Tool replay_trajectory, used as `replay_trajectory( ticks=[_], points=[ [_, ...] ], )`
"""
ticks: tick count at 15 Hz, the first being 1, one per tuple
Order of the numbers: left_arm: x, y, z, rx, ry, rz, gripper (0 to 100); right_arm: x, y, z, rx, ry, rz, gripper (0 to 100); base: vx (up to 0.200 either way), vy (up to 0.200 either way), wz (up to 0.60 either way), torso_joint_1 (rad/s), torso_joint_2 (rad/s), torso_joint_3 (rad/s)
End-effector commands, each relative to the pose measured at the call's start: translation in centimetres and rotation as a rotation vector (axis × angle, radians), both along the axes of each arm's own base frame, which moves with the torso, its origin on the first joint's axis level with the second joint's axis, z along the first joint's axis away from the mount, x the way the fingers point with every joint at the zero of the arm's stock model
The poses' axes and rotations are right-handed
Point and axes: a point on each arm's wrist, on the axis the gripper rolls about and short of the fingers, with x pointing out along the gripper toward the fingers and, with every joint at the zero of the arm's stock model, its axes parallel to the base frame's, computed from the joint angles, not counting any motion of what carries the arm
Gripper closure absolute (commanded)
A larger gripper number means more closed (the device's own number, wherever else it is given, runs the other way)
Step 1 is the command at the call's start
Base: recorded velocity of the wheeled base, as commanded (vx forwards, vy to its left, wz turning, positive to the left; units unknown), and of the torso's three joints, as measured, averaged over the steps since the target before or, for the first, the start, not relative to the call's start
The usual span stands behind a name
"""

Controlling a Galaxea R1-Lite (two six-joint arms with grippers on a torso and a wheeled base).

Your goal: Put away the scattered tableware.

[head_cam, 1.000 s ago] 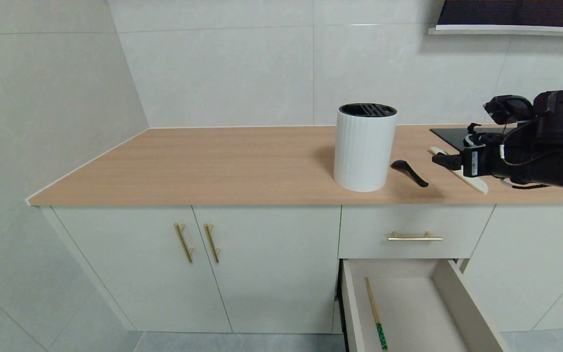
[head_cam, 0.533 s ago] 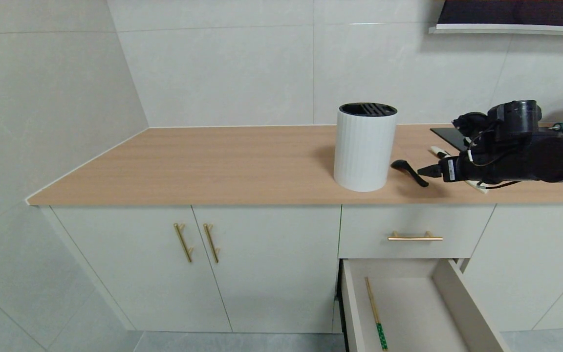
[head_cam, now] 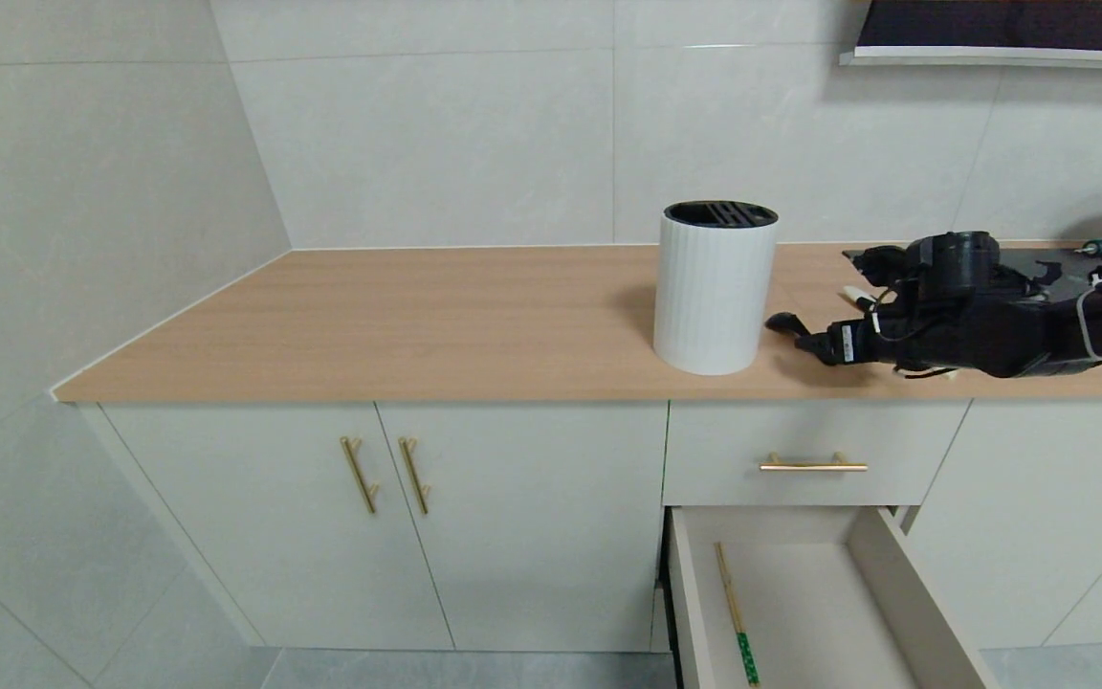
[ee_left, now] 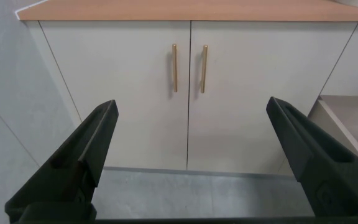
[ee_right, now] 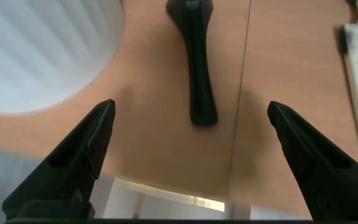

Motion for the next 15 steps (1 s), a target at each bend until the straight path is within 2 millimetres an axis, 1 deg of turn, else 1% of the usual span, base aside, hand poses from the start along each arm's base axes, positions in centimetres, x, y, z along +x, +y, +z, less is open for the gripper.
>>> replay_trajectory(
  ticks=[1, 7, 12, 13, 15],
  points=[
    [0.0, 0.0, 0.0, 0.000, 0.000, 0.002, 0, 0.7, 0.1, -1.7, -0.002, 0.026, 0.003, 0, 0.000, 0.000, 0.00, 0.000, 0.00, 0.000],
    [0.0, 0.0, 0.0, -0.001, 0.000, 0.001, 0, 1.7, 0.1, -2.6, -0.001, 0.022, 0.001, 0, 0.000, 0.000, 0.00, 0.000, 0.00, 0.000],
    [0.0, 0.0, 0.0, 0.000, 0.000, 0.001, 0, 2.0, 0.1, -2.9, -0.001, 0.023, 0.001, 0, 0.000, 0.000, 0.00, 0.000, 0.00, 0.000],
    [0.0, 0.0, 0.0, 0.000, 0.000, 0.001, 0, 2.1, 0.1, -3.0, -0.001, 0.023, 0.001, 100, 0.000, 0.000, 0.00, 0.000, 0.00, 0.000],
    [0.0, 0.0, 0.0, 0.000, 0.000, 0.001, 0, 2.2, 0.1, -3.1, -0.001, 0.027, 0.001, 100, 0.000, 0.000, 0.00, 0.000, 0.00, 0.000]
  ],
)
